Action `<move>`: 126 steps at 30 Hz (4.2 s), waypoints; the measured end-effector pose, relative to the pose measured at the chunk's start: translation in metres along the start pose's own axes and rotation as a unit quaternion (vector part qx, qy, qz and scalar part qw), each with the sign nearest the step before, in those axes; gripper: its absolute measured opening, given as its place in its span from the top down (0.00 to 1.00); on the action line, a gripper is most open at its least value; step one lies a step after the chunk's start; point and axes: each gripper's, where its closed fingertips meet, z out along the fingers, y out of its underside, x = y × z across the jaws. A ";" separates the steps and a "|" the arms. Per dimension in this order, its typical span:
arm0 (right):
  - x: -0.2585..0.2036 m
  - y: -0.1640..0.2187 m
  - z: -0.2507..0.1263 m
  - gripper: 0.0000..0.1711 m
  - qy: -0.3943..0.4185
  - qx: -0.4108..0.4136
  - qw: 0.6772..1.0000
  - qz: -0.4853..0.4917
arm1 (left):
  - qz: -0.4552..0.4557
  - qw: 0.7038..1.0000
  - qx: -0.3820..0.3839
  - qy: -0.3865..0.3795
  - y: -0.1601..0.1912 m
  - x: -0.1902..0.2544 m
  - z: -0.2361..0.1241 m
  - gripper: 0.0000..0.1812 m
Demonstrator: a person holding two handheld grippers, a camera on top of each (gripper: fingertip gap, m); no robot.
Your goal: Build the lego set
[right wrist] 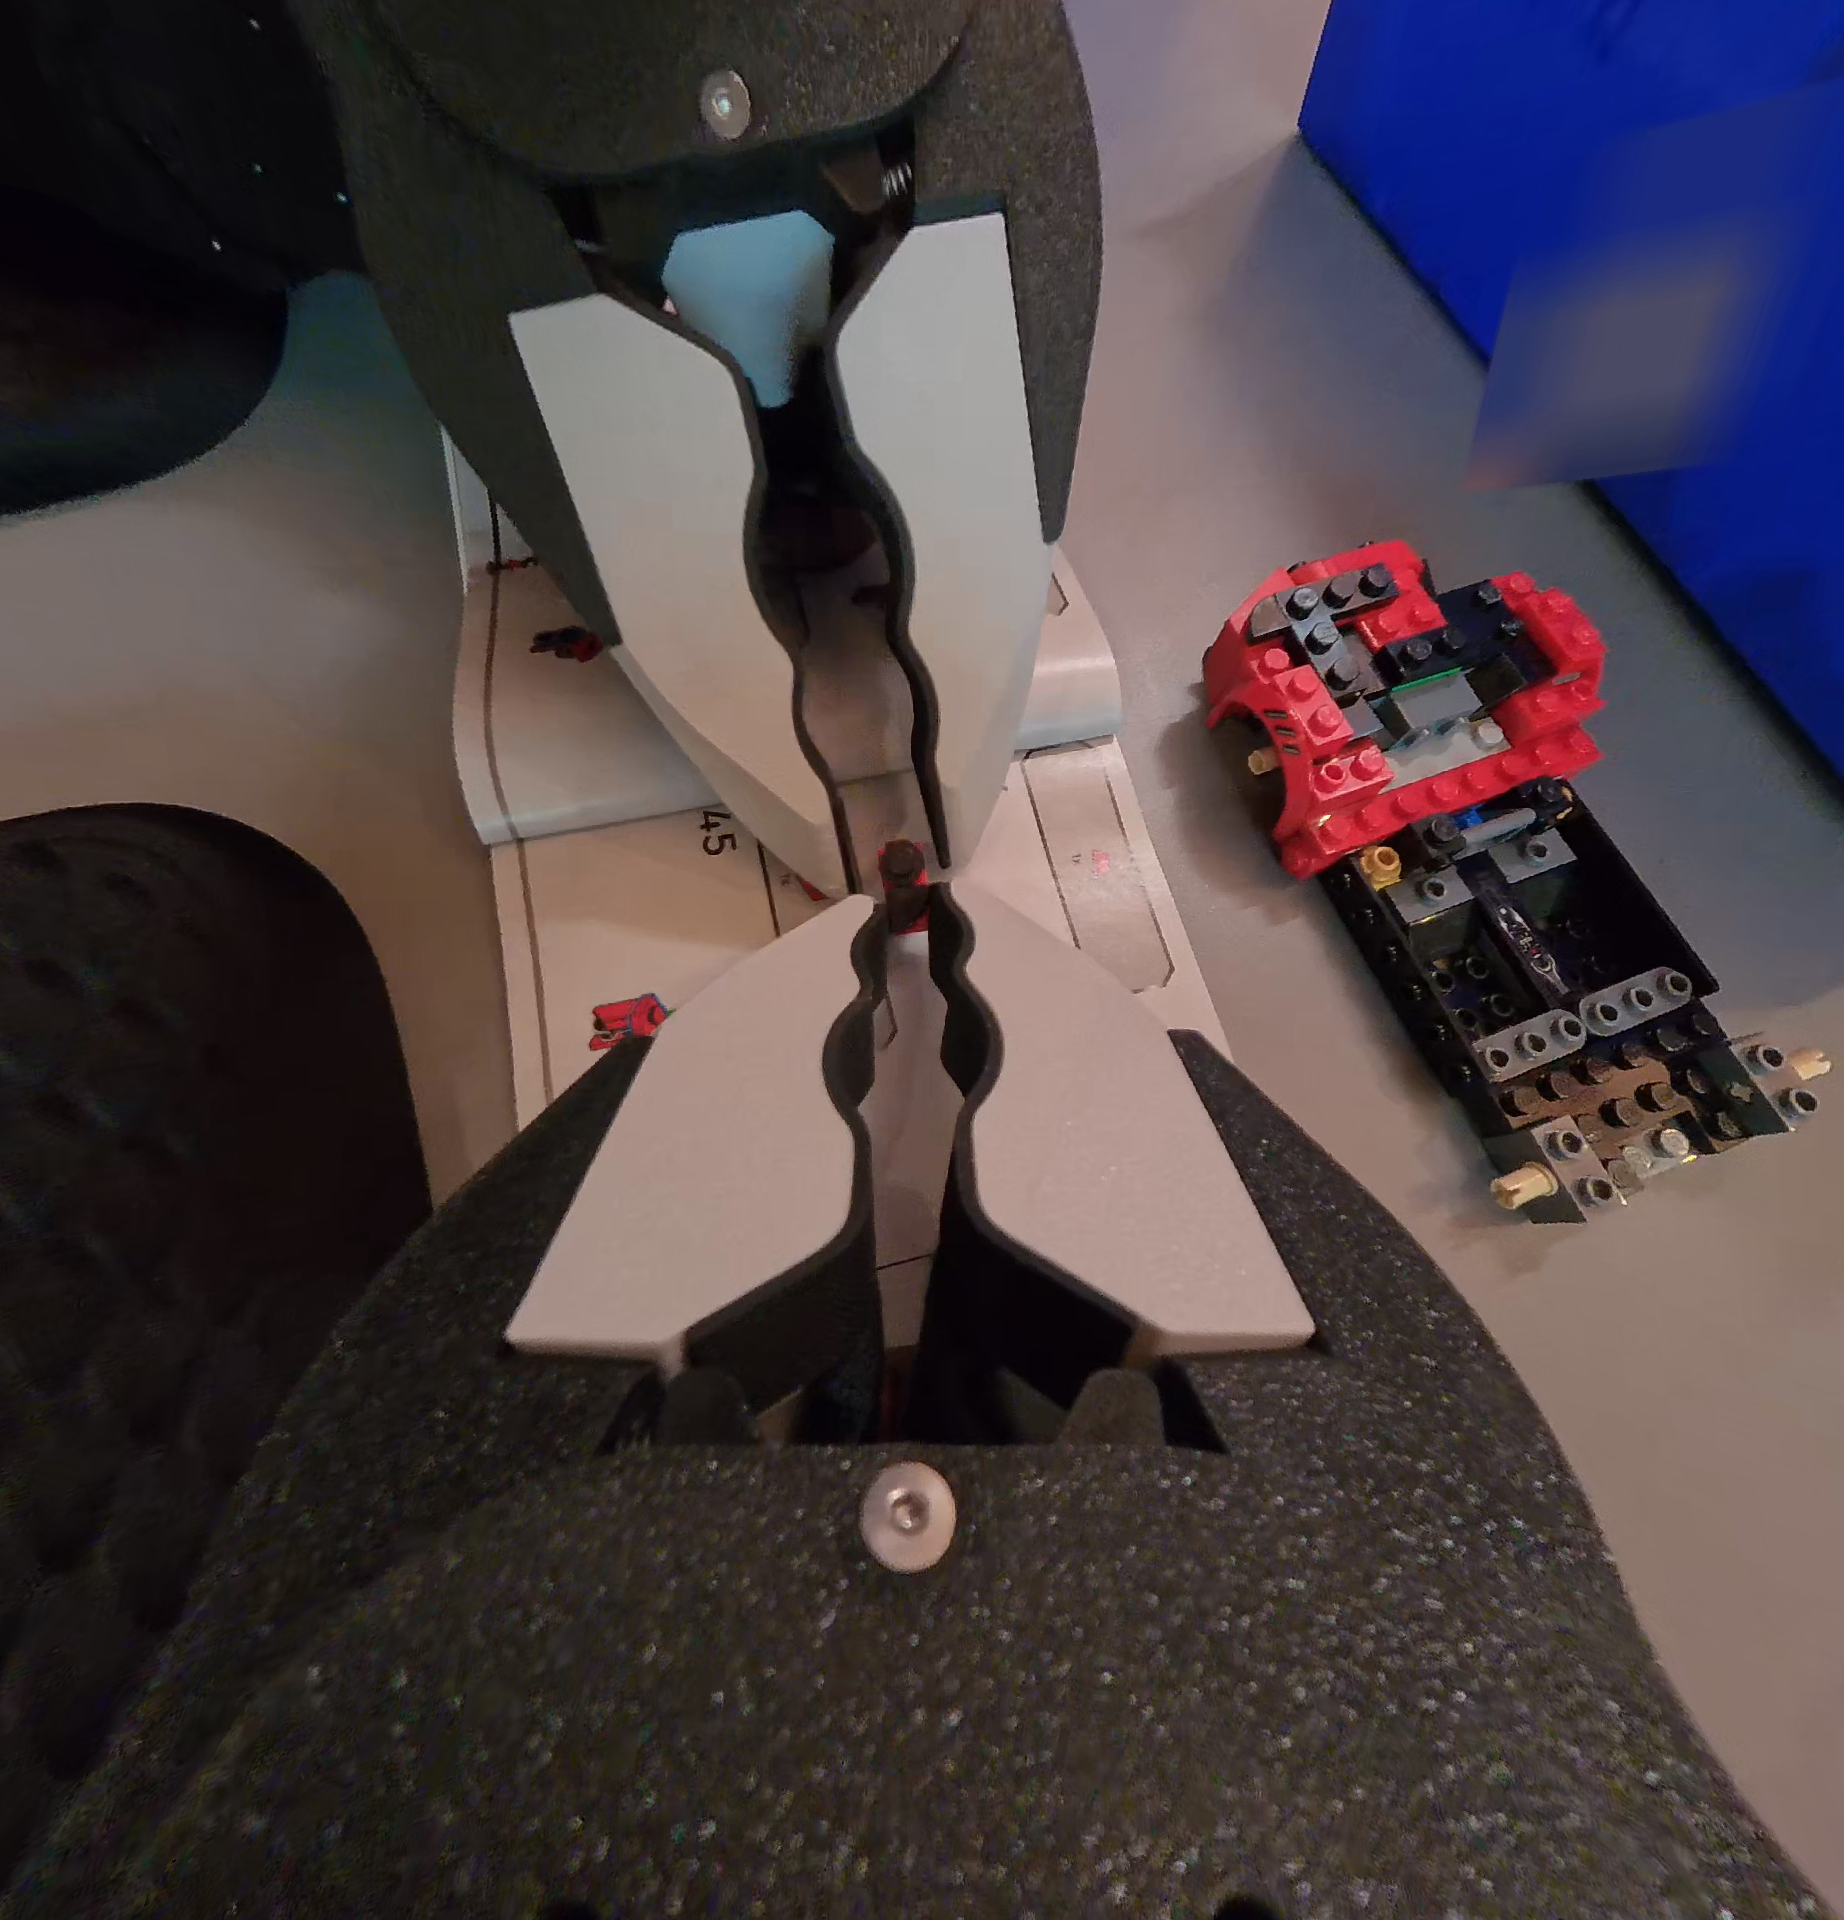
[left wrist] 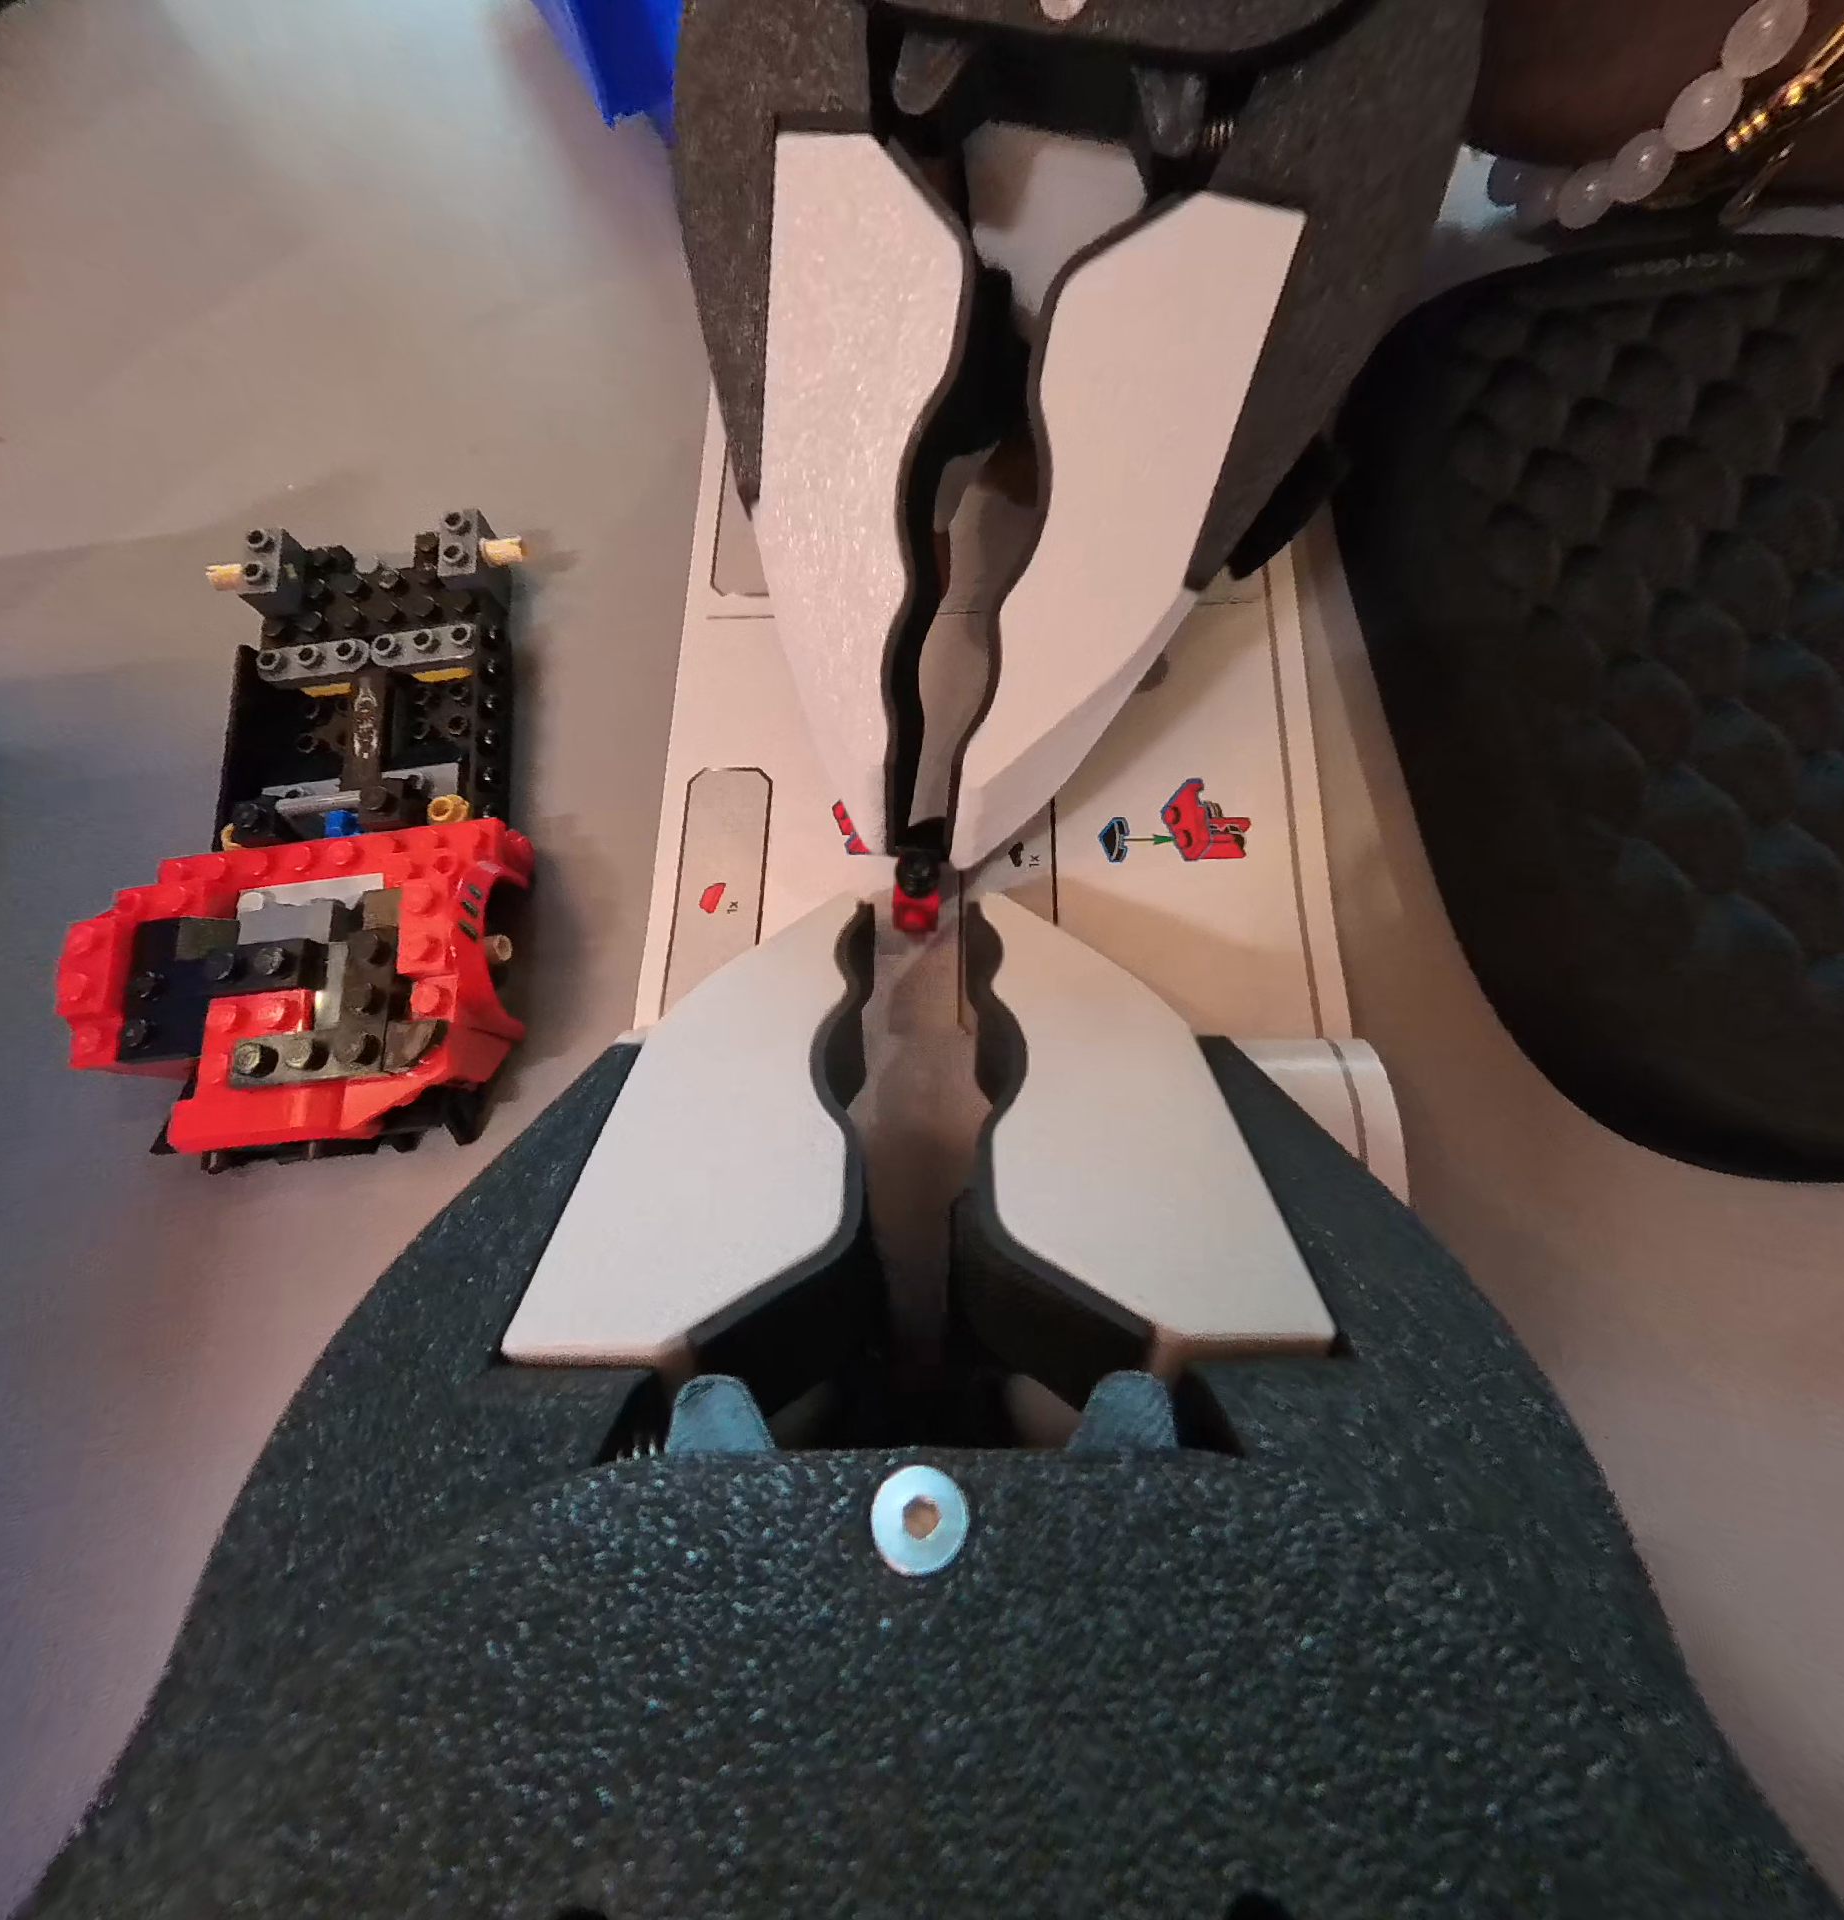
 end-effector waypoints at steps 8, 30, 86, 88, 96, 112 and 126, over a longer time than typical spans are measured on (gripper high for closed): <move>0.003 -0.002 -0.004 0.96 -0.006 0.016 1.000 0.025 | 0.002 1.000 0.003 0.003 0.001 0.000 -0.002 0.91; 0.043 -0.035 -0.042 0.96 0.036 0.185 0.966 0.177 | 0.063 0.972 0.145 -0.174 -0.031 -0.055 -0.058 0.92; 0.042 0.027 -0.035 0.88 0.081 -0.037 0.985 0.145 | 0.057 0.998 0.005 -0.001 0.011 -0.005 -0.012 0.93; 0.047 0.020 -0.039 0.88 0.095 -0.015 0.986 0.139 | 0.057 0.998 0.005 -0.001 0.011 -0.005 -0.012 0.94; 0.056 -0.006 -0.053 0.88 0.140 0.062 0.984 0.095 | 0.045 0.999 0.017 0.005 0.002 0.001 -0.015 0.90; 0.056 -0.016 -0.055 0.88 0.147 0.096 0.981 0.083 | 0.015 0.970 0.014 -0.243 -0.002 -0.040 -0.270 1.00; 0.057 -0.011 -0.050 0.88 0.130 0.099 0.982 0.099 | -0.135 0.909 -0.286 -0.272 0.198 -0.078 -0.338 0.87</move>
